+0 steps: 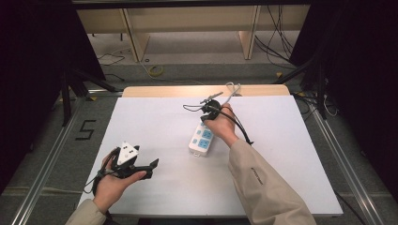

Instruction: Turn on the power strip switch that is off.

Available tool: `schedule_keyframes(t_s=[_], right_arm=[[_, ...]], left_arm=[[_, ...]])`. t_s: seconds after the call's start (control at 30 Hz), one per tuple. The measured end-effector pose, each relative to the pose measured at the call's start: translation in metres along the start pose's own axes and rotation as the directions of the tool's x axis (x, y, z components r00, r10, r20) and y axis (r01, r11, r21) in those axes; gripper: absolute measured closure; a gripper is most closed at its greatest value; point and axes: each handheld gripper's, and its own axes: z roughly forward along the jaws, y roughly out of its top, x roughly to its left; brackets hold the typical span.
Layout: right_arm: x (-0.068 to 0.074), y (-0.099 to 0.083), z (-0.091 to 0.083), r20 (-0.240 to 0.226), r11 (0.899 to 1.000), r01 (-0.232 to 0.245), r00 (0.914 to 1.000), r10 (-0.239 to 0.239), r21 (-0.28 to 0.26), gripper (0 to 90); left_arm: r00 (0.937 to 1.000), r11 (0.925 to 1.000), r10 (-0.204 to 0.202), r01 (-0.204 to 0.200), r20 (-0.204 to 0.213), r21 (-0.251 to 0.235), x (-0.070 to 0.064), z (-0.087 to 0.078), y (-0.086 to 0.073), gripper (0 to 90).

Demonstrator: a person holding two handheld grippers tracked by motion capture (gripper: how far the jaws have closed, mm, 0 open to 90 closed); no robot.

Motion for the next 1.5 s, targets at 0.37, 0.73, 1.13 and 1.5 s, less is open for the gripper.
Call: schedule_keyframes(t_s=[0.37, 0.73, 1.13, 1.5], right_arm=[[0.0031, 0.0036, 0.0042, -0.003, 0.999, 0.029, 0.9996, -0.029, 0.039, 90.0], [0.0050, 0.0028, 0.0059, 0.000, 0.998, 0.040, 0.9992, -0.040, 0.053, 90.0], [0.0064, 0.0028, 0.0074, 0.015, 0.997, 0.047, 0.9987, -0.048, 0.068, 90.0], [0.0066, 0.0030, 0.0094, 0.017, 0.995, 0.047, 0.9987, -0.049, 0.083, 90.0]], left_arm=[[1.0000, 1.0000, 0.001, -0.001, 0.000, 0.001, -0.0003, 0.0000, 0.0001, 14.7], [1.0000, 1.0000, 0.004, -0.004, -0.003, 0.004, -0.0003, -0.0003, 0.0000, 14.7], [1.0000, 1.0000, 0.005, -0.005, -0.003, 0.003, -0.0008, -0.0002, 0.0002, 14.7], [1.0000, 0.9999, 0.007, -0.007, -0.002, 0.009, -0.0010, 0.0003, 0.0000, 14.7]])
